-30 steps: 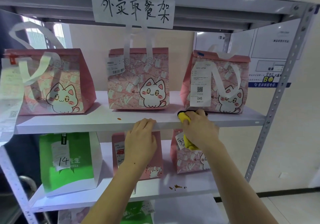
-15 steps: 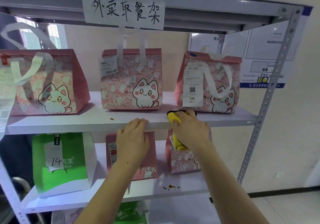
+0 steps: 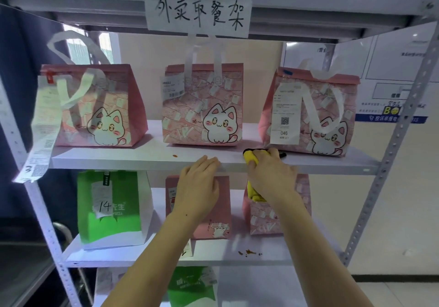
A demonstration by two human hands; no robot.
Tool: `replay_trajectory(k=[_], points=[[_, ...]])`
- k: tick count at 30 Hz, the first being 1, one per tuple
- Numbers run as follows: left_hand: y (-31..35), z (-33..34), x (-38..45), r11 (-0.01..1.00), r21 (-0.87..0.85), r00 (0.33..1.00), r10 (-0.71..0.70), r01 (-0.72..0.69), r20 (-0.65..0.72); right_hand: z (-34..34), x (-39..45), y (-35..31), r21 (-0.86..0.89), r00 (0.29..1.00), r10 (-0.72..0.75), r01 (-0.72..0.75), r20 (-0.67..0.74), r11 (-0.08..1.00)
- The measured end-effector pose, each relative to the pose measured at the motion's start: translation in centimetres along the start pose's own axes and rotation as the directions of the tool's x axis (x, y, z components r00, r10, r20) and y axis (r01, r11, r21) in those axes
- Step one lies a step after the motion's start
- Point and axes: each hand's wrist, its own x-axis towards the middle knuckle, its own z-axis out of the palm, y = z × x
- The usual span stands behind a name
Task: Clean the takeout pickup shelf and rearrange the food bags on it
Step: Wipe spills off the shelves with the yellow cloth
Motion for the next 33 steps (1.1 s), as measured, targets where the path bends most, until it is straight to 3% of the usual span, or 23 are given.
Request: replay_trajectory(k=[11,18,25,33], points=[[-8.0,-4.5,-1.6,0.999,-0.045,0.99,-0.025,0.019,-0.136,2.0,-2.0,-9.3,0.029,1.0,-0.03,0.03,0.001,0.999],[-13.7,-6.8,-2.0,1.0,-0.012,0.989,-0.028,0.027,-0.145,3.6,-2.8,-15.0,0.009,0.999,-0.033,0.032,0.029,0.999],[-16.8,-7.6,-1.7,0.992,-0.015,0.988,-0.13,0.129,-0.081,4.0,-3.7,-21.2,-0.025,0.995,-0.06,0.062,0.085,0.998],[-17.5,-8.1,-2.2,0.991,-0.017,0.987,-0.136,0.135,-0.087,2.9,-3.7,-19.2,0.049,0.993,-0.008,0.002,0.116,0.999]])
